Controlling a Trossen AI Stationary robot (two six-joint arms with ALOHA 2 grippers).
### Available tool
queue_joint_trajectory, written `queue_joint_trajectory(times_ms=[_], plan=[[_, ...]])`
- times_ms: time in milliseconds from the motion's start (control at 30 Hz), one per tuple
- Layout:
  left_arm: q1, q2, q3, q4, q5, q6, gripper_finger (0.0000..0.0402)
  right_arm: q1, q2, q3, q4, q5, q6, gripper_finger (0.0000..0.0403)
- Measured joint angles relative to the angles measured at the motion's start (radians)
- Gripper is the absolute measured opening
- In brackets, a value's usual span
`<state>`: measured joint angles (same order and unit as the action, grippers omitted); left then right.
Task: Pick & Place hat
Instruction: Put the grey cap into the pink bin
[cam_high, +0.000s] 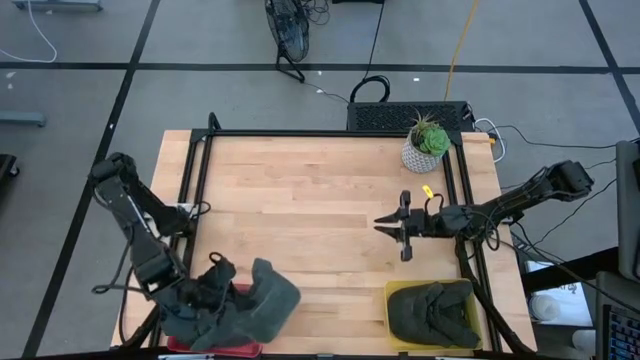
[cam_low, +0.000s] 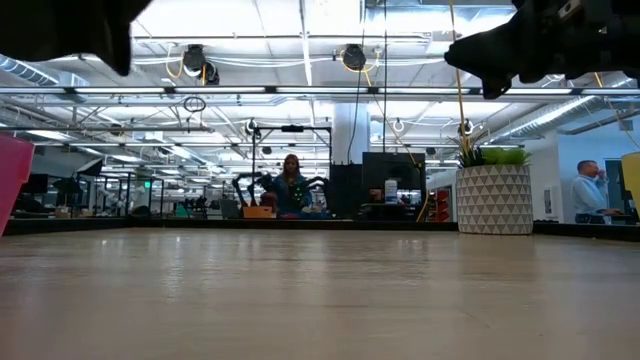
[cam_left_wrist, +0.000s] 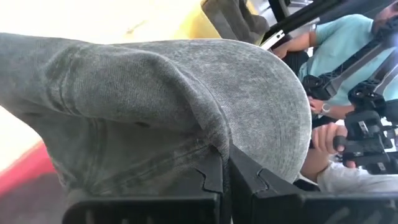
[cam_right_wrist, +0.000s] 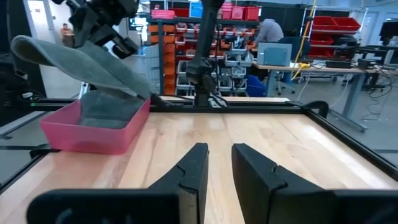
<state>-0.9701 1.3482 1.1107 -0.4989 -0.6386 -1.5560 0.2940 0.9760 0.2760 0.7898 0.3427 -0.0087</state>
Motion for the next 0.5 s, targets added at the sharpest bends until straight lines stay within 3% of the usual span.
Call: queue_joint_trajectory(times_ms=[333, 500], plan=[[-0.121, 0.007, 0.000, -0.169, -0.030, -0.298, 0.0008, -0.021, 0.000, 0.000, -0.001, -0.003, -0.004, 0.0059], [-0.156, 0.007, 0.000, -0.193, -0.097, -0.426, 0.0005, -0.021, 0.000, 0.000, -0.001, -0.003, 0.002, 0.0059]])
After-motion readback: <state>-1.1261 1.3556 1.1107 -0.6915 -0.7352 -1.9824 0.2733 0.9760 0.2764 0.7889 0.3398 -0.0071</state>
